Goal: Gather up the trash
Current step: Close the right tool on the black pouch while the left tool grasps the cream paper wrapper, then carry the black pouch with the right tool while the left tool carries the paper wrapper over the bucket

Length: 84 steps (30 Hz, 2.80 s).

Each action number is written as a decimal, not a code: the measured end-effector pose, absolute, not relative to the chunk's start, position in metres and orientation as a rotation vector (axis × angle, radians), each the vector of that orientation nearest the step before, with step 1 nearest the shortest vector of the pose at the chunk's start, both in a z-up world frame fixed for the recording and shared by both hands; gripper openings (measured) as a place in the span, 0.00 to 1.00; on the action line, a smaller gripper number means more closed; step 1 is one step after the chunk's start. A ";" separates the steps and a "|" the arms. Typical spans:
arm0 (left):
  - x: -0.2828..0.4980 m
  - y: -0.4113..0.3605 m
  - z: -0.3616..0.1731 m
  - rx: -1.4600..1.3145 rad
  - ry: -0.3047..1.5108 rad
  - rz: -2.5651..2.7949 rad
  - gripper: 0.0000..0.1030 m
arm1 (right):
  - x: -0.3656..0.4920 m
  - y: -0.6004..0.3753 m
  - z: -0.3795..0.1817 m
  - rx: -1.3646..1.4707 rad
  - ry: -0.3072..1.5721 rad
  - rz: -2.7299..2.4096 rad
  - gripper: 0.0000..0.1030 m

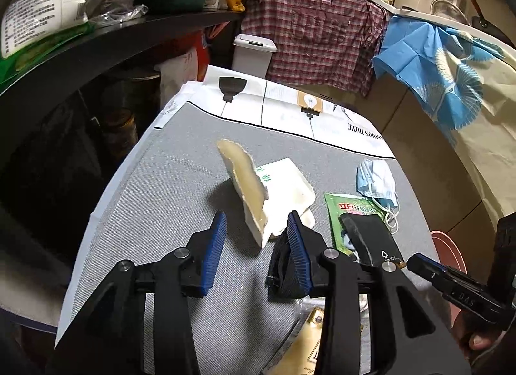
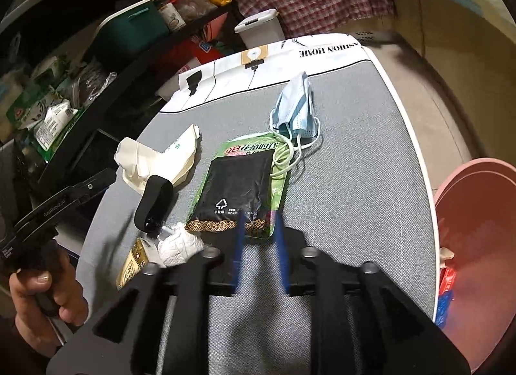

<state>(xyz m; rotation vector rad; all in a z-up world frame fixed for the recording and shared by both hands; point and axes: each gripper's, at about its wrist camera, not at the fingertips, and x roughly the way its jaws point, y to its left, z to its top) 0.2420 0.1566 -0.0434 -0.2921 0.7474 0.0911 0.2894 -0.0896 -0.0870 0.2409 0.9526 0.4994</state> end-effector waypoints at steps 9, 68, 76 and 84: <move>0.255 0.147 -0.052 -0.272 0.768 0.073 0.38 | 0.294 -0.087 -0.096 0.277 0.990 0.529 0.28; 0.180 0.102 0.033 -0.189 0.632 0.052 0.09 | 0.198 -0.138 0.034 0.126 0.645 0.508 0.00; 0.174 0.075 0.039 -0.165 0.625 -0.004 0.09 | 0.180 -0.173 0.053 0.083 0.609 0.441 0.00; 0.174 0.045 0.042 -0.141 0.623 -0.059 0.09 | 0.172 -0.218 0.065 0.072 0.560 0.326 0.00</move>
